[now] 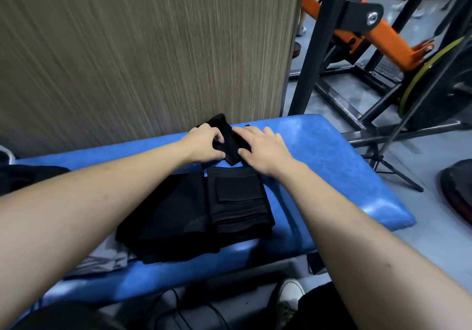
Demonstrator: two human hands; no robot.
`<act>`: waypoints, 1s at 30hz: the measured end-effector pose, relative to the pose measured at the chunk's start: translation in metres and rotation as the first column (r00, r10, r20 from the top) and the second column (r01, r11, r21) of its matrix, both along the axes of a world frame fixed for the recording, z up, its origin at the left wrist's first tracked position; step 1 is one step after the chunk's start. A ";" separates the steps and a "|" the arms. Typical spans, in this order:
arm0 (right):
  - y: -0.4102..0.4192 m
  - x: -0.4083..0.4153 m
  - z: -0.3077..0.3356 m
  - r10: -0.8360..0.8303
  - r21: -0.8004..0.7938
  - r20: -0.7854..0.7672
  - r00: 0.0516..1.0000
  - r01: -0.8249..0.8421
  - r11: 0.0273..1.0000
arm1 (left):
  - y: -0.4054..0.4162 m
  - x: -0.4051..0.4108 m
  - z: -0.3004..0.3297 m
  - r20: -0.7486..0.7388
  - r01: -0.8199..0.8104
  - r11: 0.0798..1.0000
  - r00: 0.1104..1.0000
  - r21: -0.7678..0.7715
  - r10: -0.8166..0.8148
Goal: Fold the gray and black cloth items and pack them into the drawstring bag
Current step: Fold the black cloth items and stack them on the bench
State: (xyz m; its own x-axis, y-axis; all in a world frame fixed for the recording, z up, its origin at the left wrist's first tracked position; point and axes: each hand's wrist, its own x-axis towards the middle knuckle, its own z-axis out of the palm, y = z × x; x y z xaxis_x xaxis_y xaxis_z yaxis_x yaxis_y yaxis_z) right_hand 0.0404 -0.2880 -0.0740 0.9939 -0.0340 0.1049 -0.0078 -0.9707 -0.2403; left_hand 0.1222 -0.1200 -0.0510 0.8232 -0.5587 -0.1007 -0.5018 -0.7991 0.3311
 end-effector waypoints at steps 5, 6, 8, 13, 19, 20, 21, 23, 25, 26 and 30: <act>-0.010 -0.007 0.007 -0.067 -0.134 -0.054 0.996 0.060 0.989 | -0.018 -0.004 0.002 -0.026 0.115 0.993 0.993 -0.037 -0.116; -0.013 -0.009 0.008 -0.094 -0.146 -0.057 0.994 0.085 0.986 | -0.022 -0.005 0.000 -0.017 0.151 0.989 0.988 0.010 -0.150; -0.021 -0.013 0.009 -0.147 -0.157 -0.075 0.986 0.133 0.979 | -0.031 -0.006 -0.003 0.008 0.231 0.971 0.973 0.053 -0.232; -0.048 -0.028 0.007 -0.087 -0.076 0.010 0.996 0.087 0.993 | -0.057 -0.009 0.002 -0.018 0.432 0.895 0.901 0.108 -0.433; -0.072 -0.038 0.009 -0.120 -0.070 -0.095 0.988 0.114 0.991 | -0.064 -0.008 0.009 0.147 0.439 0.885 0.875 0.158 -0.461; -0.073 -0.039 0.010 -0.138 -0.066 -0.092 0.986 0.133 0.989 | -0.065 -0.009 0.011 0.175 0.435 0.885 0.870 0.166 -0.460; -0.075 -0.039 0.011 -0.152 -0.054 -0.094 0.984 0.147 0.988 | -0.066 -0.012 0.013 0.175 0.446 0.880 0.865 0.160 -0.470; -0.077 -0.042 0.013 -0.173 -0.024 -0.108 0.979 0.171 0.985 | -0.071 -0.019 0.018 0.099 0.480 0.870 0.866 0.110 -0.491; -0.078 -0.044 0.015 -0.193 -0.004 -0.130 0.972 0.195 0.981 | -0.077 -0.028 0.021 0.010 0.478 0.876 0.878 0.063 -0.479; -0.078 -0.045 0.015 -0.200 0.001 -0.141 0.970 0.202 0.979 | -0.080 -0.031 0.021 -0.032 0.459 0.886 0.888 0.067 -0.458; -0.077 -0.048 0.016 -0.208 0.025 -0.158 0.965 0.215 0.976 | -0.094 -0.038 0.015 -0.095 0.339 0.914 0.941 0.224 -0.325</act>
State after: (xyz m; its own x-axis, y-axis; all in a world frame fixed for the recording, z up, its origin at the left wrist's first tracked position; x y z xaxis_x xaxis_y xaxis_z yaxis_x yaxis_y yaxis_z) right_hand -0.0073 -0.3646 -0.0583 0.9677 -0.2464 -0.0542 -0.2519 -0.9320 -0.2604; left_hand 0.0843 -0.2138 -0.0355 0.5838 -0.7540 -0.3010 -0.7383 -0.6473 0.1896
